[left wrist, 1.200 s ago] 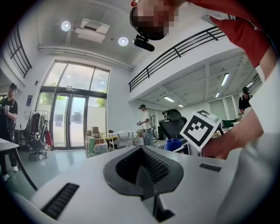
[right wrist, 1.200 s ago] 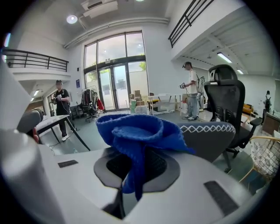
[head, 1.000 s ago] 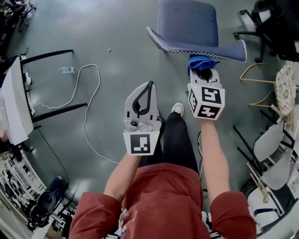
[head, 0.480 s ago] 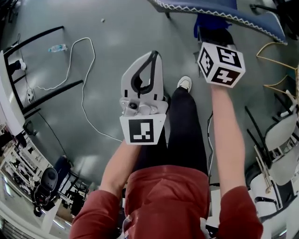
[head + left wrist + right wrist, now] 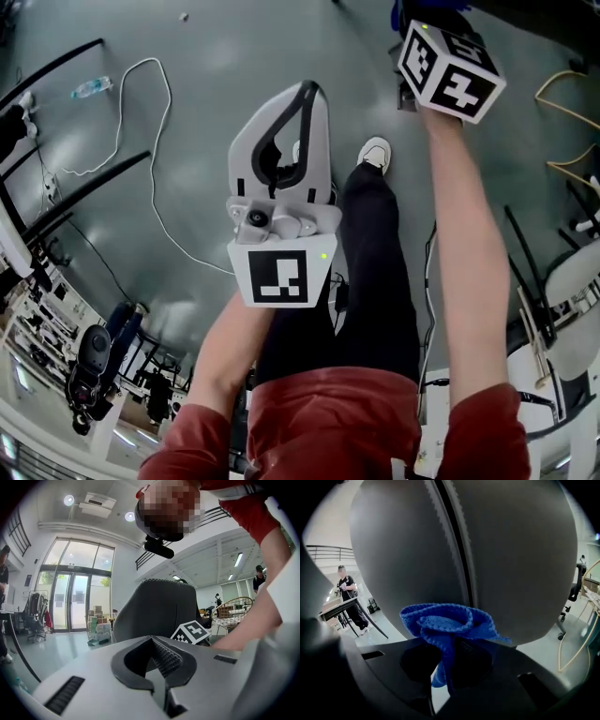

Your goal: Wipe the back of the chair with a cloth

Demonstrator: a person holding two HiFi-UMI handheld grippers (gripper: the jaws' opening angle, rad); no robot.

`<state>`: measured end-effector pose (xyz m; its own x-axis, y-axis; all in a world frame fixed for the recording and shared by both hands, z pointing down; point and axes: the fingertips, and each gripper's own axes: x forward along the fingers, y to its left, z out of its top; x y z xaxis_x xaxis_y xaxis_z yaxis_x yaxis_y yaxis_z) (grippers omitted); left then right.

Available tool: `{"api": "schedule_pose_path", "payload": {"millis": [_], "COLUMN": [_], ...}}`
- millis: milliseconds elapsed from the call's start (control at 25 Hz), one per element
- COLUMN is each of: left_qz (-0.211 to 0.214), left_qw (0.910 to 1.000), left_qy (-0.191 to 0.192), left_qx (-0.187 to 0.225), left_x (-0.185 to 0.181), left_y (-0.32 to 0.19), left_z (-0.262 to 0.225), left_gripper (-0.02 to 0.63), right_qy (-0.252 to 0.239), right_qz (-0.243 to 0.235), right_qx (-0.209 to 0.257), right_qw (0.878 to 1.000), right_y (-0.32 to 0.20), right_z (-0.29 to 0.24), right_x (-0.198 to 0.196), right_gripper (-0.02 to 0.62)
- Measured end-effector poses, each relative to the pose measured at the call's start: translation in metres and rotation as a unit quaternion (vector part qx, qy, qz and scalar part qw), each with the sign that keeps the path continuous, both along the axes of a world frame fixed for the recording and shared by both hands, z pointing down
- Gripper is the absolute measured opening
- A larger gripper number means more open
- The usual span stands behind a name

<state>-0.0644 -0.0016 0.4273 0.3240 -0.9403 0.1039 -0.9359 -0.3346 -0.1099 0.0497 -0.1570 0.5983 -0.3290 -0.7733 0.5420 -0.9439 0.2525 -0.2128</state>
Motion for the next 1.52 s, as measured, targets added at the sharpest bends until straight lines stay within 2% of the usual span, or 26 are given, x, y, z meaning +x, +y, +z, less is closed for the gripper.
{"api": "schedule_pose_path", "payload": {"millis": [240,440,760,960,1120,1320,1520], "left_qz": [0.012,0.000,-0.006,-0.043,-0.068,-0.056,-0.037], "left_qw": [0.9999,0.9999,0.9998,0.9989,0.9973,0.9984,0.9993], "left_qy": [-0.010,-0.006,-0.012,-0.004,-0.003,-0.002,-0.003], "left_qx": [-0.006,-0.010,-0.012,-0.017,-0.026,-0.008,0.000], "left_x": [0.000,-0.003,0.002,-0.015,-0.040,-0.055,-0.075], "left_y": [0.001,-0.003,-0.002,0.007,0.006,0.002,-0.003], "left_z": [0.012,0.012,-0.004,-0.026,-0.051,-0.085,-0.118], "left_gripper": [0.011,0.011,0.011,0.011,0.011,0.011,0.011], "right_qy": [0.011,0.026,0.013,-0.005,-0.014,-0.012,-0.007], "right_qz": [-0.008,-0.017,-0.027,-0.053,-0.068,-0.081,-0.061], "right_qx": [-0.020,-0.046,-0.063,-0.043,-0.019,0.029,0.064], "right_qw": [1.000,0.998,0.998,0.998,0.997,0.996,0.996], "right_y": [-0.010,-0.013,0.006,0.050,0.086,0.110,0.112], "right_z": [0.036,0.054,0.042,-0.004,-0.064,-0.159,-0.241], "right_x": [-0.004,-0.004,0.001,-0.013,-0.024,-0.032,-0.044], "right_gripper": [0.060,0.060,0.060,0.060,0.060,0.060,0.060]}}
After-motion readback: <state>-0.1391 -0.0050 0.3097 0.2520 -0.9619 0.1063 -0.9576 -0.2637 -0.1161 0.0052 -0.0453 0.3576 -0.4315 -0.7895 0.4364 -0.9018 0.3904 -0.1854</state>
